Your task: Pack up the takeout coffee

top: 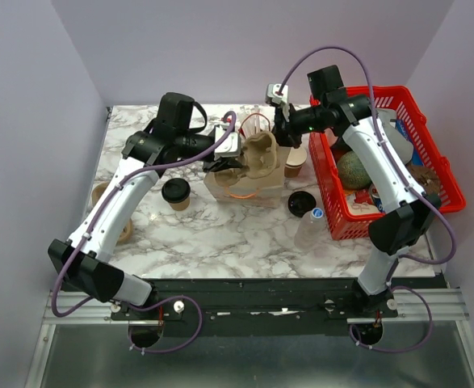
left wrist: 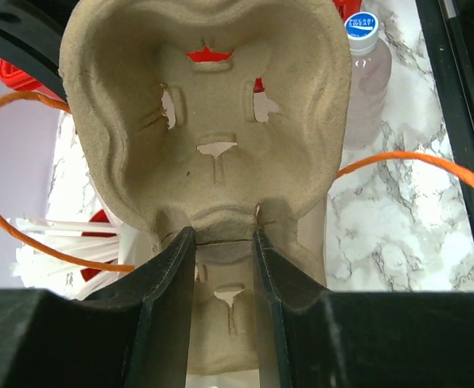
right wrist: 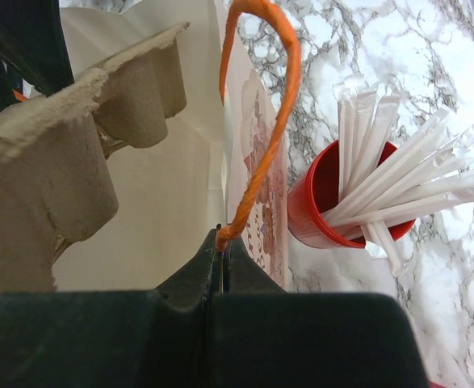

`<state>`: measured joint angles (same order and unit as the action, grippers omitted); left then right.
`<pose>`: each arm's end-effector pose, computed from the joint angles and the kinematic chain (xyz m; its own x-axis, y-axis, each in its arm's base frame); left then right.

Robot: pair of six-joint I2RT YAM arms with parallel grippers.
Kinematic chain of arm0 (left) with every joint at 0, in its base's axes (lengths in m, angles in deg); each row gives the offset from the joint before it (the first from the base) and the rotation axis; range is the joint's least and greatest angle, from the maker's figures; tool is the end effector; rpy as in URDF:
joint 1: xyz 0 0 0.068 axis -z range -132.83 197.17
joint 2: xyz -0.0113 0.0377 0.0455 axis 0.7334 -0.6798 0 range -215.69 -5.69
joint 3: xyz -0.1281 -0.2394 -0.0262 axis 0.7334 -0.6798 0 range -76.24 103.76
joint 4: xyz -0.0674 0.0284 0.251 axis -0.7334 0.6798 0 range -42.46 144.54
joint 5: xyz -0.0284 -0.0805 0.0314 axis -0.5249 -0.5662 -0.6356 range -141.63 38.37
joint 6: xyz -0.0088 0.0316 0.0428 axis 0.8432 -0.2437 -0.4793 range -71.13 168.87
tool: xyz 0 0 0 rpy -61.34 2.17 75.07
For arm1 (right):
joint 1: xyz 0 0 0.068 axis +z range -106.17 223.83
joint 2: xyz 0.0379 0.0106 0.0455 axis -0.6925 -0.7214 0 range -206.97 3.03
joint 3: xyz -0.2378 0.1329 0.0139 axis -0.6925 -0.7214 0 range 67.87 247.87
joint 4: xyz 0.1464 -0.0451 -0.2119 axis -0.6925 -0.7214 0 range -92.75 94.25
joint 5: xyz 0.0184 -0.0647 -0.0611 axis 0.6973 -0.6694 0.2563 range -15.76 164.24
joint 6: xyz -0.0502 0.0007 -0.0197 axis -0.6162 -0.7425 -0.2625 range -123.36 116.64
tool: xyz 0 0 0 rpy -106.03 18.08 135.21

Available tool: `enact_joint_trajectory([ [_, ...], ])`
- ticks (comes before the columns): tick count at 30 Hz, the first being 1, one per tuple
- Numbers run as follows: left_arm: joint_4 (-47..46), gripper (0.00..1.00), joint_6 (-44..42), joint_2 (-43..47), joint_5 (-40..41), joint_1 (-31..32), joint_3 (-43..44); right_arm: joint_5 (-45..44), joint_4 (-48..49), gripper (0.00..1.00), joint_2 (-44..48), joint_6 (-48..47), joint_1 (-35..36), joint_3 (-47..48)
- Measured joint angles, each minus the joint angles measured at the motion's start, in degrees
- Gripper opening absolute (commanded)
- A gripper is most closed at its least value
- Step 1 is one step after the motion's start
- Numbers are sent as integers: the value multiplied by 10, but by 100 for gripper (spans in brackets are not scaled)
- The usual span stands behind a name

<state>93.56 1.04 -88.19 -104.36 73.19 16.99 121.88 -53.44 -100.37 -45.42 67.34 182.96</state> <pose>0.2510 -0.1541 0.4245 0.2809 0.3623 -0.8887 0.9550 -0.0138 0.2962 0.3351 0.1745 0.4082 0.0057 -0.4898 -0.8718 -0.9909 0.1145 -0.0708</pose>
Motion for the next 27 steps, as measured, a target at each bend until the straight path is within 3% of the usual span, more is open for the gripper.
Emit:
enact_joint_trajectory([
  [12, -29, 0, -63, -18, 2, 12, -29, 8, -36, 1, -3, -6, -1, 35],
  [27, -13, 0, -85, -26, 111, 55, -38, 14, -41, 1, -3, -15, -1, 31],
])
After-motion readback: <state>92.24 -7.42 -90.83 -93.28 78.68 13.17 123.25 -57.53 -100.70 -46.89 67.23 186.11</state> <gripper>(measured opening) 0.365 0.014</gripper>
